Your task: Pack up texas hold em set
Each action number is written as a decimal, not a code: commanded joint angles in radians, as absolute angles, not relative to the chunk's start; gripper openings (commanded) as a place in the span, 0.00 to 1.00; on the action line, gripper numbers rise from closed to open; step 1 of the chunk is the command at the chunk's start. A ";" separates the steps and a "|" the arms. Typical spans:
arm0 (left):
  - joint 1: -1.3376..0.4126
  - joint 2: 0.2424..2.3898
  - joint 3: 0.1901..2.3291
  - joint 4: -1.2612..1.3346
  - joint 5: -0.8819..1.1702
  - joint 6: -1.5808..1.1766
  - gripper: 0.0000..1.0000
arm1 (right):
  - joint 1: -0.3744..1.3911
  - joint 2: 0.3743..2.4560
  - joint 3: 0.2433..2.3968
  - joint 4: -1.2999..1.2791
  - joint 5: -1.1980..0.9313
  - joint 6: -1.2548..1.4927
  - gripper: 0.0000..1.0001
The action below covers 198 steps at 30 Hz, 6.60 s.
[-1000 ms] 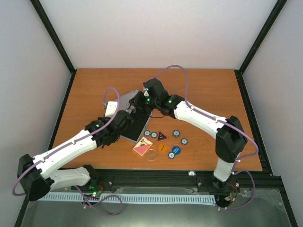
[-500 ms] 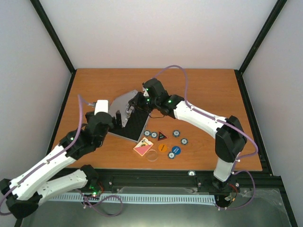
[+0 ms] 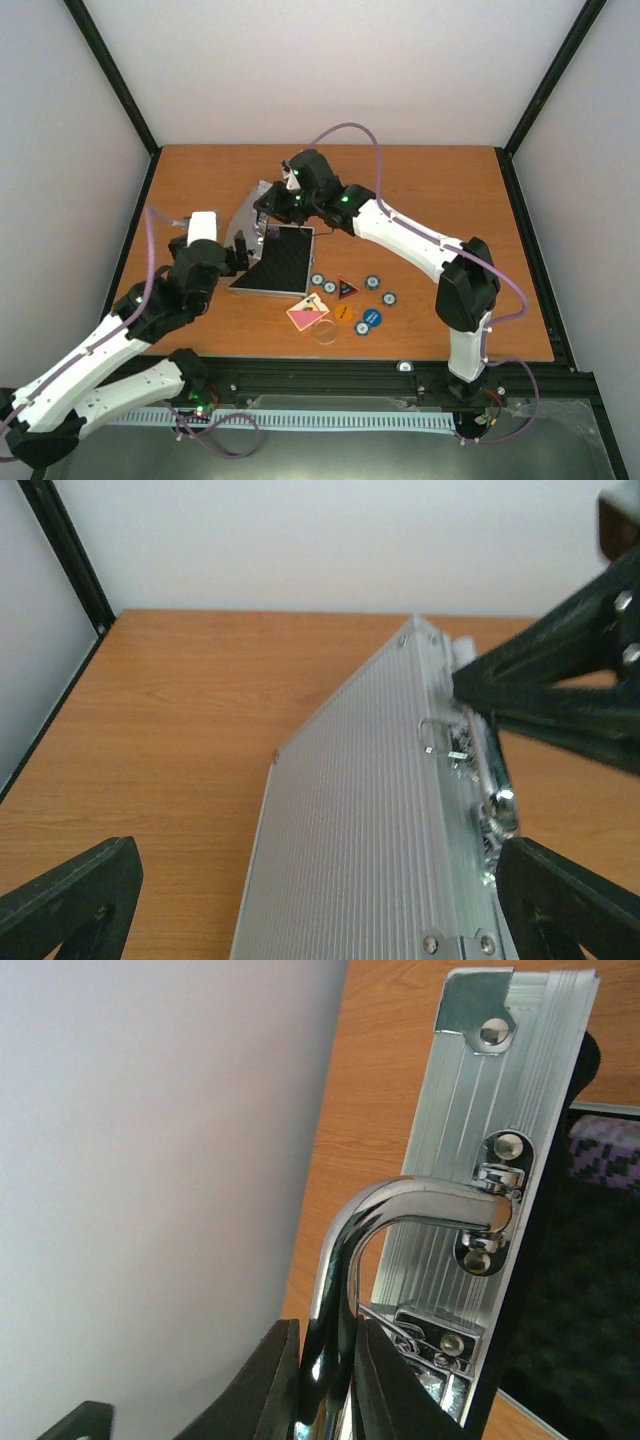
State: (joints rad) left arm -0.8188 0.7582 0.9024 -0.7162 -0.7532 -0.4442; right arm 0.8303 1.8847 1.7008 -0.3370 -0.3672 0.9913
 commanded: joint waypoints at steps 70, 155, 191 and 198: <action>-0.816 0.478 1.068 -0.847 -0.935 -0.460 1.00 | 1.152 2.193 2.220 -0.565 -0.474 0.773 0.14; -0.816 0.462 1.114 -0.981 -0.983 -0.572 1.00 | 1.195 2.124 2.229 -0.736 -0.125 0.607 0.59; -0.816 0.448 1.116 -0.980 -0.976 -0.550 1.00 | 0.945 2.207 1.960 -0.573 -0.132 0.641 0.05; -0.816 0.476 1.122 -0.974 -0.968 -0.540 1.00 | 0.908 2.255 1.901 -0.537 -0.149 0.656 0.05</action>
